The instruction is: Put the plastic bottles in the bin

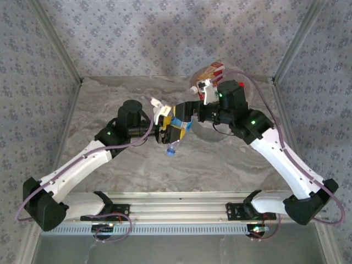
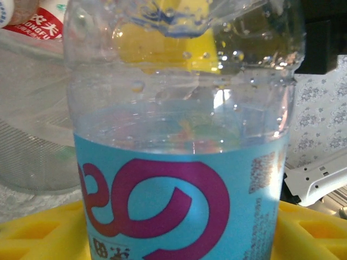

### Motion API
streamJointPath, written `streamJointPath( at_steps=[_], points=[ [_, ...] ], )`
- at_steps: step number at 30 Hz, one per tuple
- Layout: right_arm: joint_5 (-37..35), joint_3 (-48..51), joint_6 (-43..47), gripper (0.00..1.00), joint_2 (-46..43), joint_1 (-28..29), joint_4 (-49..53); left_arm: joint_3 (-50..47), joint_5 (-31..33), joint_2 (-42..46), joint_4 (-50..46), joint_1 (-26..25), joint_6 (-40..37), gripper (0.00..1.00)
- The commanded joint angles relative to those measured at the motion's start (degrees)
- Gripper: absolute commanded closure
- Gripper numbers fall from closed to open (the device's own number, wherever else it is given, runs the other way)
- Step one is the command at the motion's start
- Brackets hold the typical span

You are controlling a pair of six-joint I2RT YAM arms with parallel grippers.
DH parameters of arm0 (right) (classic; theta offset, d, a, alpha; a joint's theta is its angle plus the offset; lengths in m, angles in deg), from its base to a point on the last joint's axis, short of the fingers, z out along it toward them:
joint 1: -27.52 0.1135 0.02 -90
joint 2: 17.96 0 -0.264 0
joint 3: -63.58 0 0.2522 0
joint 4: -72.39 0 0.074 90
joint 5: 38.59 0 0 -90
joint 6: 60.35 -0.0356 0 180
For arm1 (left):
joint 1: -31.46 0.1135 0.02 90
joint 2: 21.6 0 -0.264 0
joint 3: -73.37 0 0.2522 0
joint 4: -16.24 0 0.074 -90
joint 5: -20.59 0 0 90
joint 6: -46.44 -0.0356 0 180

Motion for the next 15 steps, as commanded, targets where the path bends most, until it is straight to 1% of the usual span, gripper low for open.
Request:
streamJointPath(
  at_steps=[1,2,7,11,15],
  points=[
    [-1.75,-2.18,0.83,0.0,0.51,0.62,-0.4,2.4,0.8,1.67,0.46,-0.69,-1.39,0.28],
    [-1.8,-2.26,0.82,0.01,0.65,0.71,-0.35,2.45,0.84,1.79,0.4,-0.83,-1.48,0.28],
    [-0.96,-2.51,0.21,0.16,1.11,1.06,-0.65,2.52,1.98,2.44,-0.06,-1.19,-1.85,0.28],
    [-0.85,-2.53,-0.07,0.23,0.98,1.25,-0.68,2.83,2.23,2.53,-0.24,-1.37,-1.99,0.28],
    [-1.03,-2.75,-0.55,0.29,0.48,1.31,-0.83,3.08,2.38,2.49,-0.48,-1.69,-2.16,0.21]
  ],
)
